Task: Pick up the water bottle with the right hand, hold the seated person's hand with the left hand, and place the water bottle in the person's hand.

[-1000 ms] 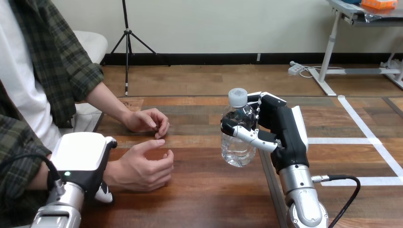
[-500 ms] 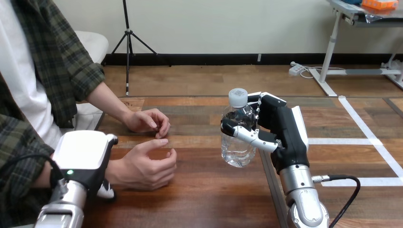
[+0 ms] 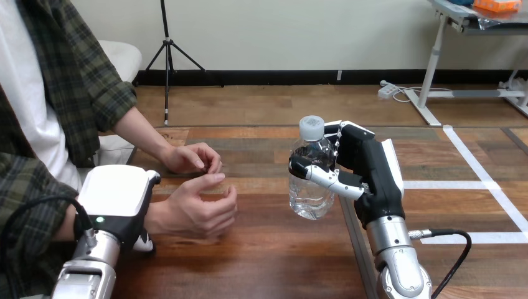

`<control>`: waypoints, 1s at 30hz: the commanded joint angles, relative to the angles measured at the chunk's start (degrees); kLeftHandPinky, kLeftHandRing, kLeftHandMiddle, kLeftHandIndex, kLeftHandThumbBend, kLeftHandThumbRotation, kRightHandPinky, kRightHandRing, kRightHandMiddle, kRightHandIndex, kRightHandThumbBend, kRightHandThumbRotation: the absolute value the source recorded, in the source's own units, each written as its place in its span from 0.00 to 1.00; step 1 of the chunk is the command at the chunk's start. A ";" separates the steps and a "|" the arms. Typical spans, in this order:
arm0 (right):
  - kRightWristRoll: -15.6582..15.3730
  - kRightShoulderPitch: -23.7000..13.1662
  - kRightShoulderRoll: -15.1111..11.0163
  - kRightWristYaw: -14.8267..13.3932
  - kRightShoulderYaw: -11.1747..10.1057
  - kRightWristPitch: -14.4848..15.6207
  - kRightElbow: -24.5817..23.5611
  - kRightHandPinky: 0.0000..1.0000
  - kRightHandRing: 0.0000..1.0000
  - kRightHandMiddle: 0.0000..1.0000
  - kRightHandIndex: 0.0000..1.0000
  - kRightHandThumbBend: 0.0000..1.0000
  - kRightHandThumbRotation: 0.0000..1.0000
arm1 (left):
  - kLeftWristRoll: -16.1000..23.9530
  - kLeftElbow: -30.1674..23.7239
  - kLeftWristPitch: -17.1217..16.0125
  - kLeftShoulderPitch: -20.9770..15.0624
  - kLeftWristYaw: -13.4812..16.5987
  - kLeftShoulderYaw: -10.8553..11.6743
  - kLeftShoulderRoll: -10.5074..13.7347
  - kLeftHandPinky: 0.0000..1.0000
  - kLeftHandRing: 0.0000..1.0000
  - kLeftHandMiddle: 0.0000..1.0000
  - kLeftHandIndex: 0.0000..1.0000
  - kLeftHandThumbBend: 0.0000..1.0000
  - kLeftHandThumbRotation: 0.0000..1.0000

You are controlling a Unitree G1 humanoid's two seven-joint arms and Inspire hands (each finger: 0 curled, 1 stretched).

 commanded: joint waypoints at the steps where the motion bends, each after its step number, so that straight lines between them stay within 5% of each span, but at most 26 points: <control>1: 0.34 -3.00 -0.76 -0.56 -0.67 -1.60 -3.66 0.35 0.41 0.46 0.50 0.62 0.00 | -1.41 4.35 -1.27 -0.49 1.62 -2.29 0.02 0.74 0.75 0.76 0.74 0.88 0.00; 30: 1.65 -3.72 -0.58 0.80 -1.05 -1.48 -3.68 0.37 0.41 0.46 0.50 0.62 0.00 | -5.32 6.97 -4.11 -1.99 4.26 -5.19 0.09 0.65 0.66 0.68 0.67 0.85 0.00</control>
